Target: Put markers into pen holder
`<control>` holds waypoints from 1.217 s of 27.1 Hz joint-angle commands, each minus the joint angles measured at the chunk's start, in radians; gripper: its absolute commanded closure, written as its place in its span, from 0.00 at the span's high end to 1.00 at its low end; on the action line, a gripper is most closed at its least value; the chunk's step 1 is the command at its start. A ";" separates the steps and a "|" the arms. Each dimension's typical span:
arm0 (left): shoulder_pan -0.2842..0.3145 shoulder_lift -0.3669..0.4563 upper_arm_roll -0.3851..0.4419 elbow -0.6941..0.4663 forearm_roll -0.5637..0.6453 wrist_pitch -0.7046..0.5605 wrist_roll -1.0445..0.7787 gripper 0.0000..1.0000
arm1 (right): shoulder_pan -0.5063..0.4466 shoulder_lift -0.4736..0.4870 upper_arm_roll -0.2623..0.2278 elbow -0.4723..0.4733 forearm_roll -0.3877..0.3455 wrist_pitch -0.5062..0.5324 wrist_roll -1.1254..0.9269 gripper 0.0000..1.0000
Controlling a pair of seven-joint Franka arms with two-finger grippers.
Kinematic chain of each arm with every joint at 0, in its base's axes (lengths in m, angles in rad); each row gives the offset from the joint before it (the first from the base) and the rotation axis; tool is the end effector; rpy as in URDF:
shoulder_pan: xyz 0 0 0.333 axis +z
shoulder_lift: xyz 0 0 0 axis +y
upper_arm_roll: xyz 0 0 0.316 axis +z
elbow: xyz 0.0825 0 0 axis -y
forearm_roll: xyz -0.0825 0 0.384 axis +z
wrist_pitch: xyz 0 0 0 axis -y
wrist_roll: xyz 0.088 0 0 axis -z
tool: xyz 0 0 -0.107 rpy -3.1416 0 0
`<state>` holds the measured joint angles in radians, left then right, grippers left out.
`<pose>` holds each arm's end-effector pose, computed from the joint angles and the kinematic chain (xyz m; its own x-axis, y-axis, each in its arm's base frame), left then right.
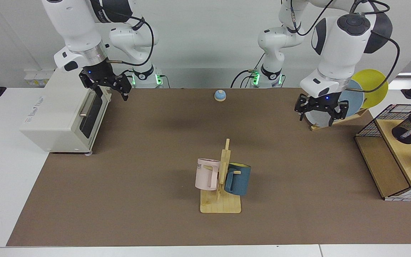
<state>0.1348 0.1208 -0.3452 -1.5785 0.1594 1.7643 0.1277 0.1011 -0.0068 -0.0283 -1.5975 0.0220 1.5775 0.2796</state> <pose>0.5965 -0.1016 0.5729 0.9335 -0.3544 0.0553 -0.3456 -0.9300 -0.1252 0.5509 0.0425 0.6163 0.9785 -0.2054 -0.0188 -0.2057 -0.9784 -0.0177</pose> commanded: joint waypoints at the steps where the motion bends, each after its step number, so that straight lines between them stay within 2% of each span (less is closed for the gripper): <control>1: -0.040 -0.033 0.017 -0.026 -0.037 -0.022 -0.169 1.00 | -0.015 -0.021 0.007 -0.027 0.018 0.024 -0.013 1.00; 4: -0.050 -0.035 0.015 -0.018 -0.049 -0.045 -0.195 1.00 | -0.015 -0.021 0.007 -0.027 0.018 0.024 -0.013 1.00; 11: -0.027 -0.059 0.038 -0.015 -0.113 -0.065 -0.218 1.00 | -0.015 -0.021 0.007 -0.027 0.018 0.024 -0.013 1.00; 16: 0.042 -0.088 0.034 -0.012 -0.179 -0.077 -0.232 1.00 | -0.015 -0.021 0.007 -0.027 0.018 0.024 -0.013 1.00; 24: 0.085 -0.115 0.034 -0.011 -0.179 -0.080 -0.232 1.00 | -0.015 -0.021 0.007 -0.027 0.018 0.022 -0.013 1.00; 31: 0.079 -0.115 0.038 -0.011 -0.175 -0.077 -0.232 1.00 | -0.015 -0.021 0.007 -0.028 0.018 0.024 -0.013 1.00; 33: 0.063 -0.115 0.077 -0.011 -0.175 -0.077 -0.232 1.00 | -0.015 -0.021 0.007 -0.027 0.018 0.024 -0.013 1.00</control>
<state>0.2130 0.0197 -0.3065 -1.5772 -0.0062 1.6939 -0.0955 0.1011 -0.0068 -0.0283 -1.5975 0.0220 1.5775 0.2796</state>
